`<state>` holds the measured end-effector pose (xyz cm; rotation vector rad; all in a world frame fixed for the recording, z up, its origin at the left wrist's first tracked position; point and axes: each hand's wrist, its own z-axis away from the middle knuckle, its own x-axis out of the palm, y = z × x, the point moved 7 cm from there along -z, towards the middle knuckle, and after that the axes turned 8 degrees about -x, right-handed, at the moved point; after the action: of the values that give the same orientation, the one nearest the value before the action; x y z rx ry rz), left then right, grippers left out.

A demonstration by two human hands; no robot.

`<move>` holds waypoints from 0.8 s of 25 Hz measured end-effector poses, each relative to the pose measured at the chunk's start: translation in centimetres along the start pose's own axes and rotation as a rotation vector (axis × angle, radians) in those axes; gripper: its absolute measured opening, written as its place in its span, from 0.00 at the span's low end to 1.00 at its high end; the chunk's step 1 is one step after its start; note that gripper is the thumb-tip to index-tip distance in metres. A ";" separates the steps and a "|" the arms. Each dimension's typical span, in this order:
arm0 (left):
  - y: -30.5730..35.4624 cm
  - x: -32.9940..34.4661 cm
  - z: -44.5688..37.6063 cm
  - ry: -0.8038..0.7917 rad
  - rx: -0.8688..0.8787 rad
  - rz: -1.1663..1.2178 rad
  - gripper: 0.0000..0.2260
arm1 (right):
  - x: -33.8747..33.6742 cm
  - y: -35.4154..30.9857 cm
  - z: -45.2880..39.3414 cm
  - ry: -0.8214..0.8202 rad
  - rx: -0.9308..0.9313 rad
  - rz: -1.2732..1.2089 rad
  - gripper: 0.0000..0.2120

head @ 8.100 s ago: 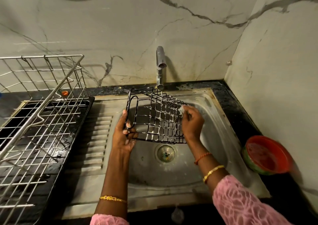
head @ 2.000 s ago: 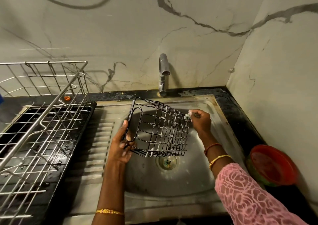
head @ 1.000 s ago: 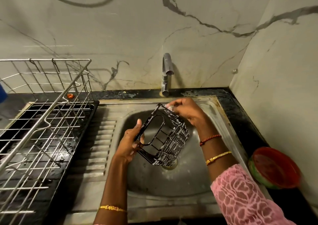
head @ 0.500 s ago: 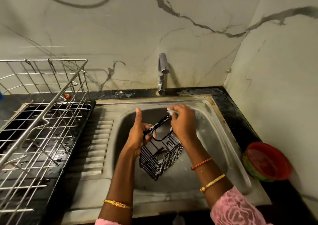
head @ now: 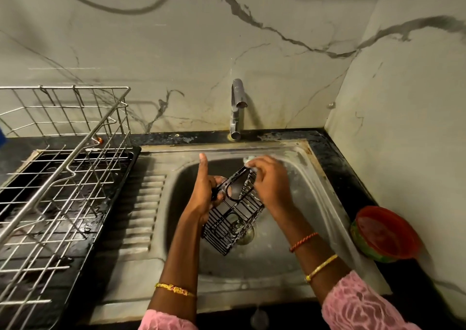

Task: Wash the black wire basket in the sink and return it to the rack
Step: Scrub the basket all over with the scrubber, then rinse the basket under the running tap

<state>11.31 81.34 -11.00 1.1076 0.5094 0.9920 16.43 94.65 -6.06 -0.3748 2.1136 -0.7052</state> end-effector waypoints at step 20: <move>-0.9 5.1 -3.1 -0.178 -0.154 -0.368 0.15 | -18.6 16.0 12.2 0.463 0.784 0.098 0.09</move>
<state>11.82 87.17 -12.42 0.9130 0.4632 0.5954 37.06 112.35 -9.65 0.3522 2.0393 -1.5859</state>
